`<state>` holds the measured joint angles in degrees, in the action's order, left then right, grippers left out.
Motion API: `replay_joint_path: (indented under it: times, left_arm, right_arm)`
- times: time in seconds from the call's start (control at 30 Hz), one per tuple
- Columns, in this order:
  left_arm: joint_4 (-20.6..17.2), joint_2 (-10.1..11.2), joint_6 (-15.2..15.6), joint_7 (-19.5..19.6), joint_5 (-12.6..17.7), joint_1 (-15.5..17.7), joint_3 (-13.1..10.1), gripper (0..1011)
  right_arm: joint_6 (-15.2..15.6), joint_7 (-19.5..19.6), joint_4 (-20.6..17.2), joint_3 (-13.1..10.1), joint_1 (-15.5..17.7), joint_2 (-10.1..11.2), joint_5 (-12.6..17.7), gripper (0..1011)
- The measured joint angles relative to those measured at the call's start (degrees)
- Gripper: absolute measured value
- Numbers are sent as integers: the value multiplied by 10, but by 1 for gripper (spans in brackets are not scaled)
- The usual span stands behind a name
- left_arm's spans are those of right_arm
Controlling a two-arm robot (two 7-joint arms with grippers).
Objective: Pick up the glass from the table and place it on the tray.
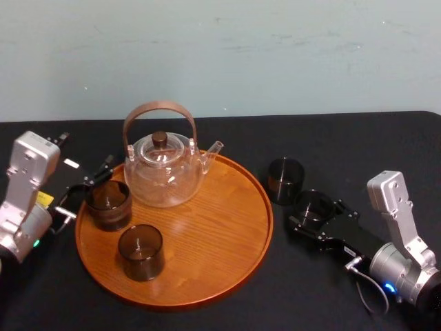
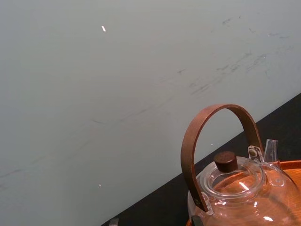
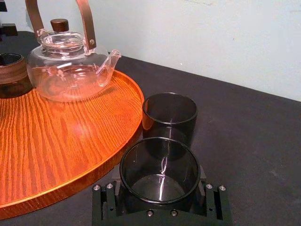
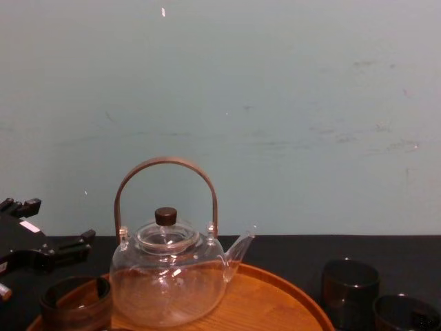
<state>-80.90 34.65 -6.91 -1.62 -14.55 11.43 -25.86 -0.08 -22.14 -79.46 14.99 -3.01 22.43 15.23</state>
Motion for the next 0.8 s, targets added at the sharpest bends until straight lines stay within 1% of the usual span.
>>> replay_joint_path:
  times: [0.3,0.47,0.67,0.77,0.8]
  left_arm:
    - [0,0,0,0,0,0,0,1001]
    - [0,0,0,0,0,0,0,1001]
    - [0,0,0,0,0,0,0,1001]
    - [0,0,0,0,0,0,0,1001]
    - [0,0,0,0,0,0,0,1001]
  right_arm:
    - [1,1,-1,-1,1,0,0,905]
    - [-6,-6,-13,3,1,4,2,905]
    - [-3,-15,-41,18,-9,10,-6,905]
    - [-2,-22,-50,30,-19,9,-10,905]
    - [-2,-28,-53,38,-25,8,-12,905]
